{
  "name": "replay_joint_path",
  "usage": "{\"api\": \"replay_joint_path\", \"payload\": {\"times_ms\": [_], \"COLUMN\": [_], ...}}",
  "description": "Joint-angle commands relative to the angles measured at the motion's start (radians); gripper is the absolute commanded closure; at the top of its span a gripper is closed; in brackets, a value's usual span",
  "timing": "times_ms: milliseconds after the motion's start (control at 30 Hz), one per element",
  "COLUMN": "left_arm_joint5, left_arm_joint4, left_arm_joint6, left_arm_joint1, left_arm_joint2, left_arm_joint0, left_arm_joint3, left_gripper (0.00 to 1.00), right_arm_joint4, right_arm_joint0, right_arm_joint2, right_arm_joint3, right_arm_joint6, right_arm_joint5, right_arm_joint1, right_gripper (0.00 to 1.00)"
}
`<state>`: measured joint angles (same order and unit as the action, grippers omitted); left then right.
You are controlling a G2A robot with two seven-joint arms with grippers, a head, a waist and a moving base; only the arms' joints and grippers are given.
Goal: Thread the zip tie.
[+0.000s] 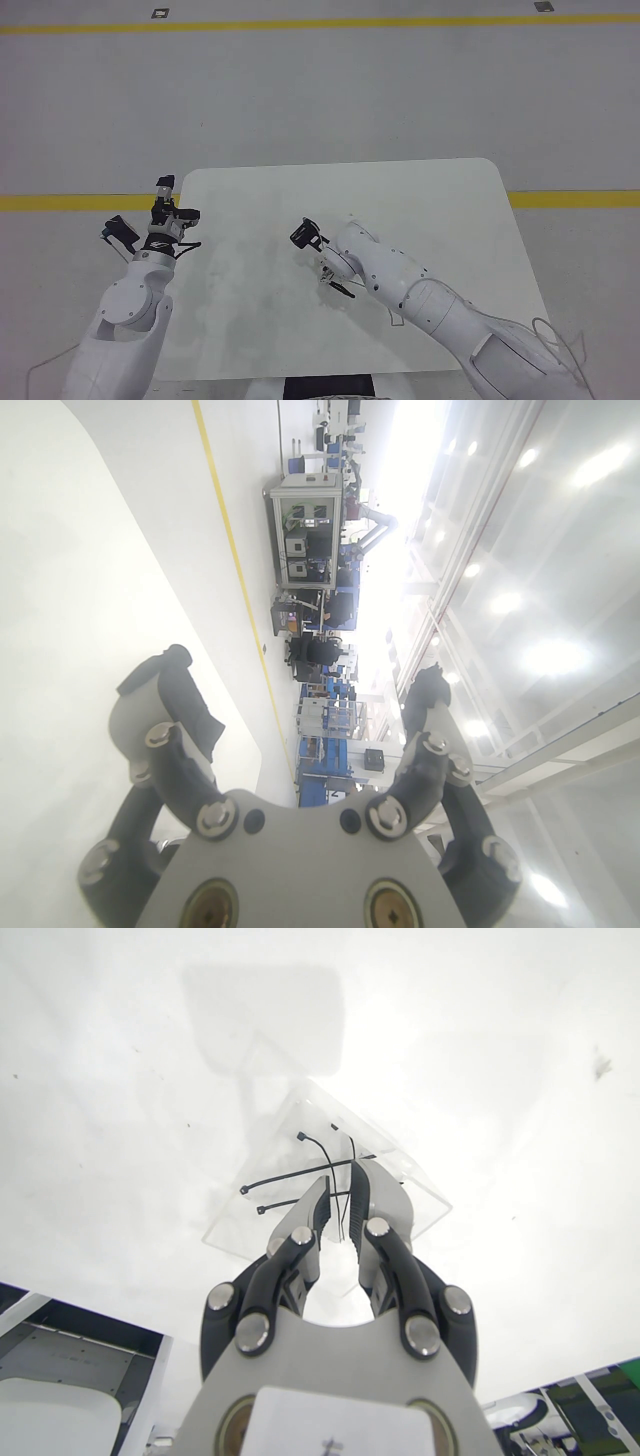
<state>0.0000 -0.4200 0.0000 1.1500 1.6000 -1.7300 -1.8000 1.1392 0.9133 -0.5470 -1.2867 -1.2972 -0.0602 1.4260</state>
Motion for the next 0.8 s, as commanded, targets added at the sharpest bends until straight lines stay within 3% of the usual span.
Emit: {"api": "replay_joint_path", "payload": {"times_ms": [0, 300, 500, 767], "left_arm_joint5": [0.0, 0.0, 0.0, 0.0], "left_arm_joint4": [0.0, 0.0, 0.0, 0.0], "left_arm_joint6": [0.0, 0.0, 0.0, 0.0], "left_arm_joint1": [0.0, 0.0, 0.0, 0.0], "left_arm_joint2": [0.0, 0.0, 0.0, 0.0], "left_arm_joint0": [0.0, 0.0, 0.0, 0.0], "left_arm_joint3": [0.0, 0.0, 0.0, 0.0], "left_gripper": [0.0, 0.0, 0.0, 0.0], "right_arm_joint4": [0.004, 0.027, 0.037, 0.039], "right_arm_joint0": [0.003, 0.011, 0.012, 0.016], "right_arm_joint2": [-0.004, -0.011, -0.015, -0.028], "right_arm_joint3": [0.001, 0.021, 0.034, 0.039], "right_arm_joint6": [-0.001, 0.007, 0.005, 0.005], "right_arm_joint5": [0.001, 0.005, 0.009, 0.016], "right_arm_joint1": [0.001, 0.01, 0.018, 0.026], "right_gripper": [0.89, 0.91, 0.85, 0.85]}}
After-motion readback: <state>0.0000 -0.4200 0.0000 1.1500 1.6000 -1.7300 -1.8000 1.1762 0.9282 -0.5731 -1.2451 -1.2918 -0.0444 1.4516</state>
